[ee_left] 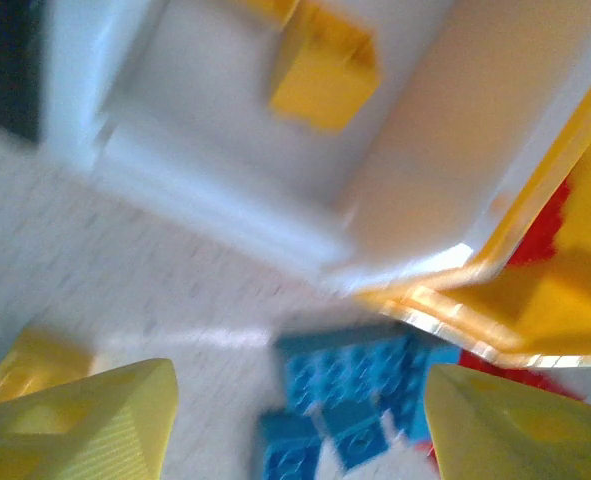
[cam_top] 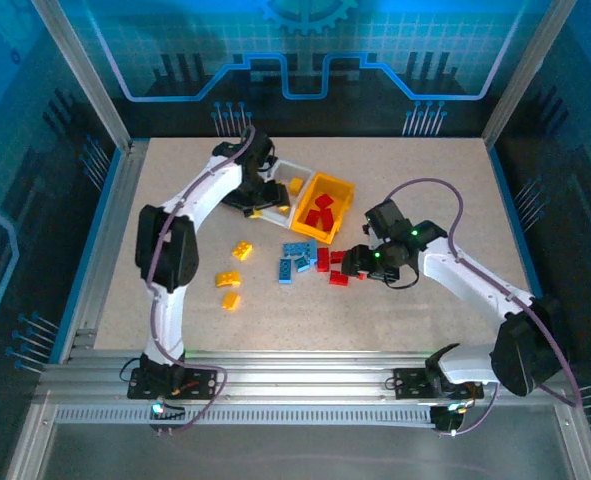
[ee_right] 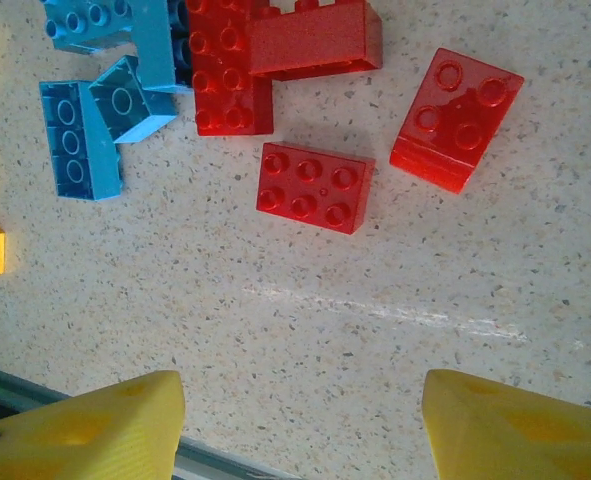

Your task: Sort the legos into containers by color

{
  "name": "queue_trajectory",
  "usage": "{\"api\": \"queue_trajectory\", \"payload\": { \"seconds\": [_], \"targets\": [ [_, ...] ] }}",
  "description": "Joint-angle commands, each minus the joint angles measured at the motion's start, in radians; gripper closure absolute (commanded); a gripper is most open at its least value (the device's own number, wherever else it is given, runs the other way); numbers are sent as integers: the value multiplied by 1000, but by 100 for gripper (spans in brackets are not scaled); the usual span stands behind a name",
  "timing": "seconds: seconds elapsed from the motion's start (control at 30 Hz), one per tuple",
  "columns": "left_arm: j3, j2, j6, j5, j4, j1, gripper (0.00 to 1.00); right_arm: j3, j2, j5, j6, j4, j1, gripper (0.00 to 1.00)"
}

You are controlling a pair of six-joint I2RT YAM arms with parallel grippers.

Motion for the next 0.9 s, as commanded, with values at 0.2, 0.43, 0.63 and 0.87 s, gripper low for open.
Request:
{"api": "queue_trajectory", "payload": {
  "seconds": [0.2, 0.43, 0.63, 0.87],
  "targets": [
    [-308, -176, 340, -107, 21, 10, 25, -2, 57, 9, 45, 43, 100, 33],
    [-323, -140, 502, -241, 102, 11, 26, 16, 82, 28, 51, 34, 147, 33],
    [-300, -56, 535, -283, 129, 26, 27, 11, 70, 48, 70, 21, 162, 33],
    [-323, -25, 512, -244, 160, 62, 27, 39, 82, 62, 70, -2, 163, 33]
  ]
}}
